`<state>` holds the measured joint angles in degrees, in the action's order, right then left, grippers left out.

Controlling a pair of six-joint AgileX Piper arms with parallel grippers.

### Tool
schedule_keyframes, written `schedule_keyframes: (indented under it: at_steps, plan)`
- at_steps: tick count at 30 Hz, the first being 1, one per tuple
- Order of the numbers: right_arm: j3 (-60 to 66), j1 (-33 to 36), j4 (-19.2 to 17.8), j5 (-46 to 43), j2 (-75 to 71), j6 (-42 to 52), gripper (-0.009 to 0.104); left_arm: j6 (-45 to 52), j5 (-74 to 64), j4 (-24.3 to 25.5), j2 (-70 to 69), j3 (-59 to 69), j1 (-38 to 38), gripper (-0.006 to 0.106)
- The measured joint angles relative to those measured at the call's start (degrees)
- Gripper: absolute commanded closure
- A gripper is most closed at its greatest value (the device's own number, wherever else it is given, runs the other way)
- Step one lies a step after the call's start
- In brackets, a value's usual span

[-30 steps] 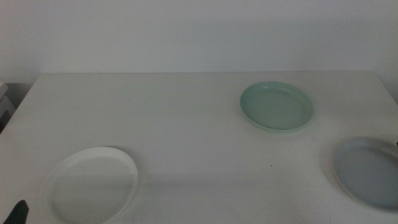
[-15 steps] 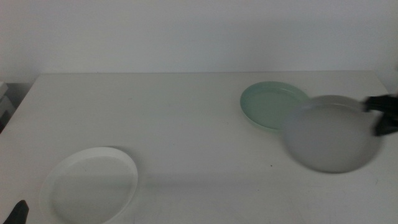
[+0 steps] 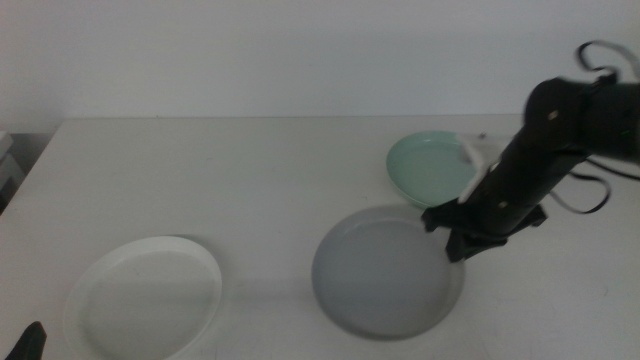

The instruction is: Stack the three bowls on top of each other.

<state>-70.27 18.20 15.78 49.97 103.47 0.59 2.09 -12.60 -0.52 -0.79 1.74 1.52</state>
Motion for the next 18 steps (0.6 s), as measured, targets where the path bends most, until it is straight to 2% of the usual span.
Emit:
schedule_keyframes:
  at_steps: [14,18]
  plan:
    - [0.00,0.93,3.45,-3.42,6.42,3.36,0.096,0.00,0.00,0.00,0.00,0.00,0.00,-0.005]
    - [-0.07,0.93,4.46,-4.91,6.53,4.61,0.089,0.00,0.00,0.00,0.00,0.00,0.00,-0.005]
